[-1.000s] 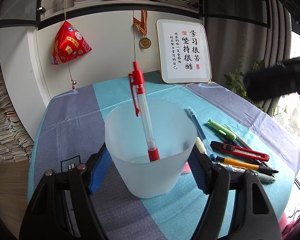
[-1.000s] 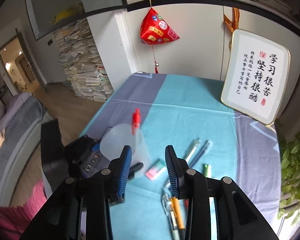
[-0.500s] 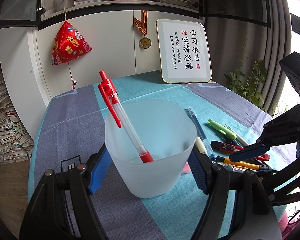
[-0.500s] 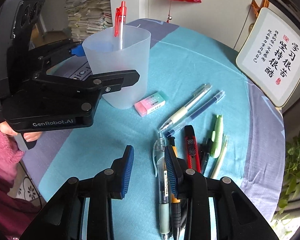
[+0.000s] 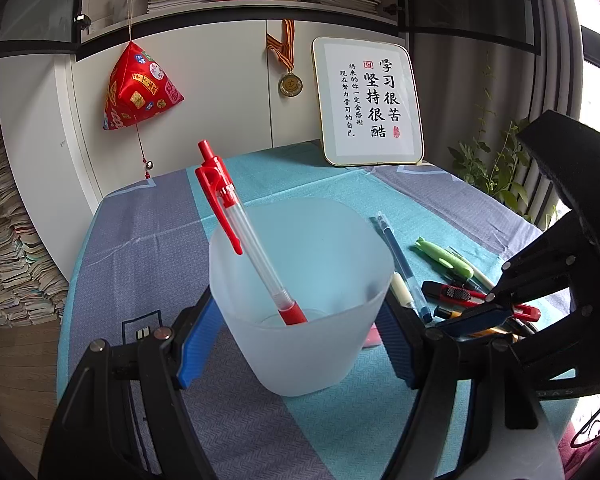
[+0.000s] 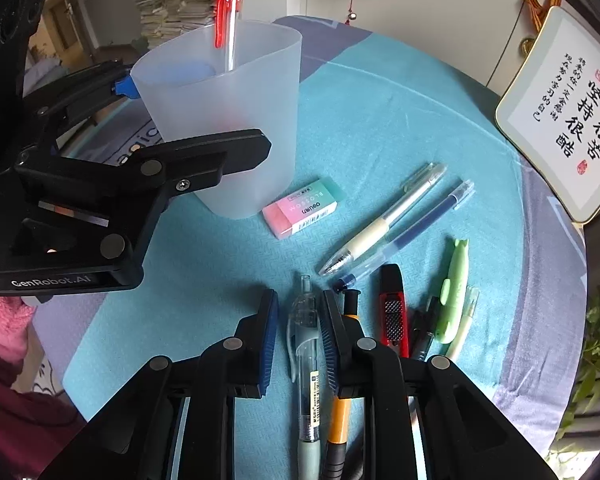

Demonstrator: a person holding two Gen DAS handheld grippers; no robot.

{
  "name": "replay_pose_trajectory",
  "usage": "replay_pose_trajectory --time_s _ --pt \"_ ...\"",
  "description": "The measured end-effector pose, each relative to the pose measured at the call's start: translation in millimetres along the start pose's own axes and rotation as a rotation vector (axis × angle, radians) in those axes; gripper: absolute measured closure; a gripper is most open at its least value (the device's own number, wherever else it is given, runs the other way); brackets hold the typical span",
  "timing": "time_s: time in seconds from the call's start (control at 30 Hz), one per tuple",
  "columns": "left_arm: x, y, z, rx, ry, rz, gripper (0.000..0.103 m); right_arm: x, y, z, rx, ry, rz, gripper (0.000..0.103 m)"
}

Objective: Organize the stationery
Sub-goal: 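Grasp the clear blue-ink pen with the right gripper, then carry the clear pen with the right gripper and release it into the cup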

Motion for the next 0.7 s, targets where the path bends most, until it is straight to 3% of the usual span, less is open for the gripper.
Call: replay_pose_trajectory --time_s 0.43,0.6,0.7 --pt "0 0 0 -0.001 -0.001 0.003 0.032 -6 -128 -17 -0.041 0.216 -0.260 0.088" --pt "0 0 0 -0.001 -0.001 0.003 0.032 19 -180 -9 -0.097 0.196 -0.425 0.088" --pt "0 0 0 -0.001 -0.001 0.003 0.032 47 -206 -12 -0.065 0.197 -0.509 0.088"
Point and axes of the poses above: each gripper's, at about its wrist camera, not at the fingertips, and y roughly the way its jaws point, z to its left, x to its top, the point moved 6 cm from there along y, roughly the way its jaws point, and after that the axes turned 8 degrees about -y, right-handed, at the moved point
